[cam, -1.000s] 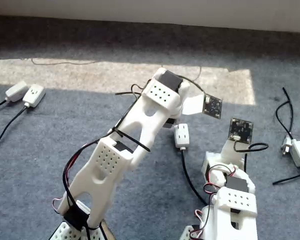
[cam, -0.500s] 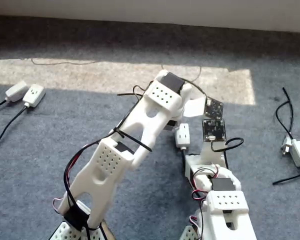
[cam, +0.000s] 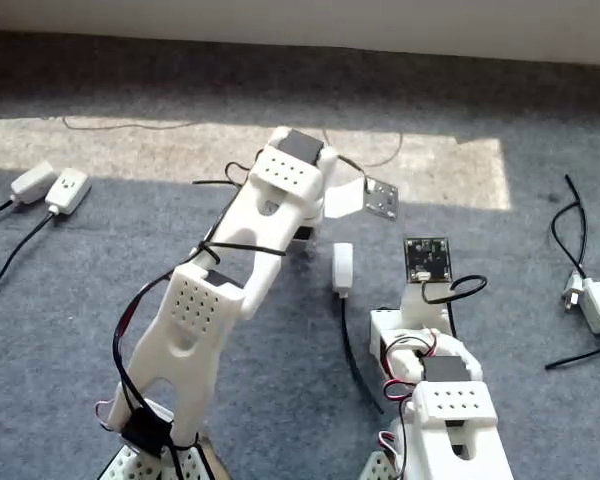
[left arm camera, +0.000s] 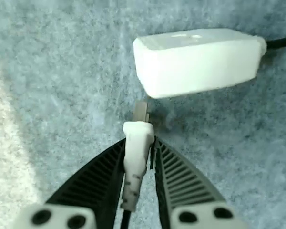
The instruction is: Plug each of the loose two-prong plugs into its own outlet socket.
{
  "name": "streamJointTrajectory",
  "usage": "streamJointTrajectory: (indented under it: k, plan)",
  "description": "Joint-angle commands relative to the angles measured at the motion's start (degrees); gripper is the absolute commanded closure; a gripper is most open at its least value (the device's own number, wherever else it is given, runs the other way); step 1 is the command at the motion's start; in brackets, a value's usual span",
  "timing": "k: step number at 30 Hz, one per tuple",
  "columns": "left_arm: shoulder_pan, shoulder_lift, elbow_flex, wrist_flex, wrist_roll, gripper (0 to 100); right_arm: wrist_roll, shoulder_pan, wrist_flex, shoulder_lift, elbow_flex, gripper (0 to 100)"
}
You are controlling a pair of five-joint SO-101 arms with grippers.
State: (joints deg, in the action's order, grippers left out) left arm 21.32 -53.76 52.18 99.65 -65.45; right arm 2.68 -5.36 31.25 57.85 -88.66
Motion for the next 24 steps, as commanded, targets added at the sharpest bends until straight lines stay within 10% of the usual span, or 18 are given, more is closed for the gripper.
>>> streamJointTrajectory:
  k: [1,24]
  plan:
    - [-1.5,1.5,0.1,0.7,-0.5,99,-0.2,0.0,-1.1,0.2,0.2,98.9]
    - [4.3,1.5,5.1,1.2,10.5,99,-0.2,3.7,-7.6,-0.1,-1.2,98.9]
